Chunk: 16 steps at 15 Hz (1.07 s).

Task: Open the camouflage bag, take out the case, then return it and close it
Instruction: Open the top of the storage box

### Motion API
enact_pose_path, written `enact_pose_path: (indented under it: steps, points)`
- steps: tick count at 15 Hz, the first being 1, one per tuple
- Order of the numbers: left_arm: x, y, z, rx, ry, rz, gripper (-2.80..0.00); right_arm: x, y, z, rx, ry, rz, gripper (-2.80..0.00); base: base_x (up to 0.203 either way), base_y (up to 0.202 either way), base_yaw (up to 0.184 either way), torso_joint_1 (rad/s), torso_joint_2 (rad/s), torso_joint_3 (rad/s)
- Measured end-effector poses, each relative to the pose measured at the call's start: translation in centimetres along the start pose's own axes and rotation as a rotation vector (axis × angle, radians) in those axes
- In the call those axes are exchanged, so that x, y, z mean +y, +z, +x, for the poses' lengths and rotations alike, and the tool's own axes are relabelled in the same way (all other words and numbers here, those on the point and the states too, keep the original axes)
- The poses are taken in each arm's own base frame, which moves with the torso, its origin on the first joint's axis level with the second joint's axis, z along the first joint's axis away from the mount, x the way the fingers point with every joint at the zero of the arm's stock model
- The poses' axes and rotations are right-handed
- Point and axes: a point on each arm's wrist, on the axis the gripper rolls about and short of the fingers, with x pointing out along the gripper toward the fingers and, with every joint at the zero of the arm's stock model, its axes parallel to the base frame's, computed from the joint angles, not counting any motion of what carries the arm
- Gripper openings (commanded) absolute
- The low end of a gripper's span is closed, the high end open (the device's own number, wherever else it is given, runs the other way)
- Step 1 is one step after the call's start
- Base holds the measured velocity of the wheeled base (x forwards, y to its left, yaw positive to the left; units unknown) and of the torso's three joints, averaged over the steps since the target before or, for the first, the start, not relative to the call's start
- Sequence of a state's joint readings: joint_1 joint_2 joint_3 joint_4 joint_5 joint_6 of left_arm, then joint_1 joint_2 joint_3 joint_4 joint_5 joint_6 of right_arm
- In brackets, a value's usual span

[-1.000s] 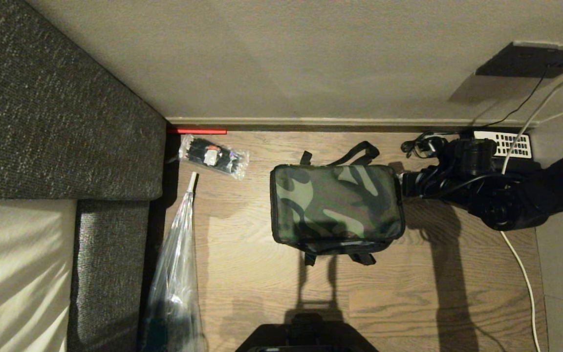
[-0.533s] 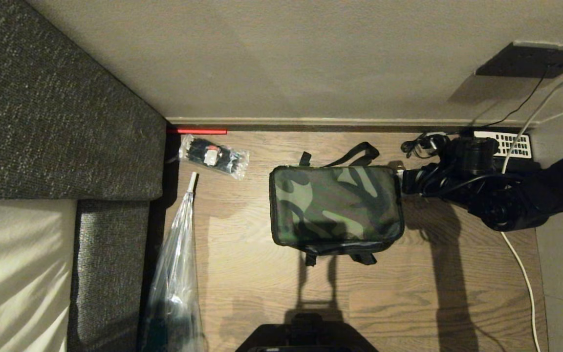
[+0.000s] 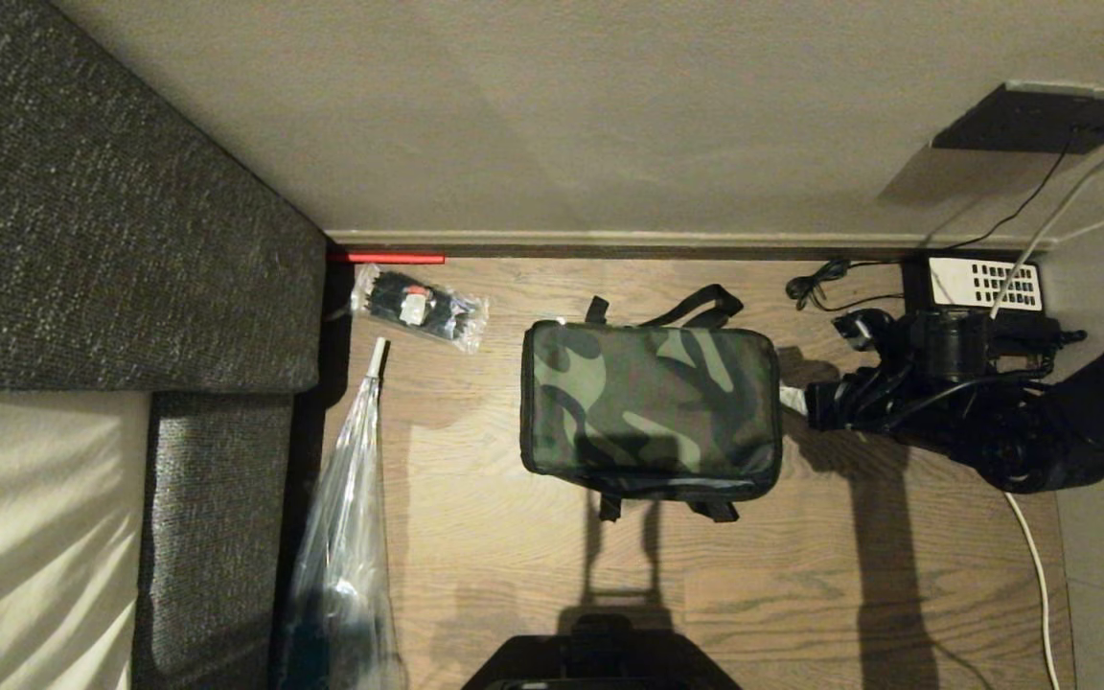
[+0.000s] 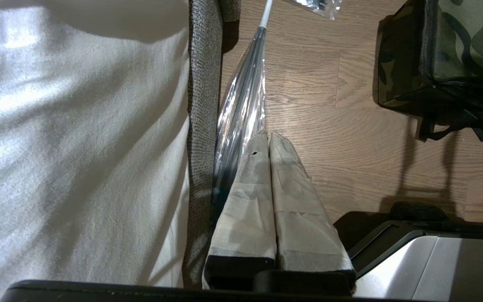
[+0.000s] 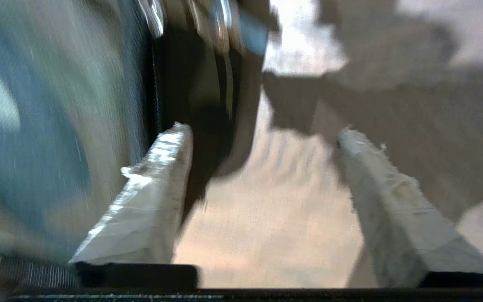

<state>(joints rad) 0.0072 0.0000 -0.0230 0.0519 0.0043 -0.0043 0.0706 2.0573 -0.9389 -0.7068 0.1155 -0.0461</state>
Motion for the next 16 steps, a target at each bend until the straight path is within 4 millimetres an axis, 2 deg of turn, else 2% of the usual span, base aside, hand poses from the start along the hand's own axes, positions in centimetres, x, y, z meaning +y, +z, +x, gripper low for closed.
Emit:
enact_pose_path:
  steps: [2,4,6,8,12,16]
  points:
    - [0.0,0.0,0.0,0.000,0.001,0.000,-2.80,-1.7,-0.4,-1.6,0.042,0.048,0.039,0.00,0.000,0.000,0.000,0.000,0.00,0.000]
    - [0.0,0.0,0.0,0.000,0.000,0.000,-2.80,-2.3,-0.2,-3.2,0.081,0.161,0.136,0.00,0.000,0.000,0.000,0.000,0.00,0.000]
    - [0.0,0.0,0.0,0.000,0.000,0.000,-2.80,-2.1,0.1,-4.7,0.117,0.290,0.271,0.00,0.000,0.000,0.000,0.000,0.00,0.000]
    - [0.0,0.0,0.0,0.000,0.001,0.000,-2.80,-1.1,0.1,-5.7,0.187,0.412,0.418,0.00,0.000,0.000,0.000,0.000,0.00,0.000]
    - [0.0,0.0,0.0,0.000,0.001,0.000,-2.80,1.1,0.5,-5.7,0.238,0.467,0.476,0.00,0.000,0.000,0.000,0.000,0.00,0.000]
    - [0.0,0.0,0.0,0.000,0.002,0.000,-2.80,2.1,1.4,-4.0,0.208,0.439,0.442,0.00,0.000,0.000,0.000,0.000,0.00,0.000]
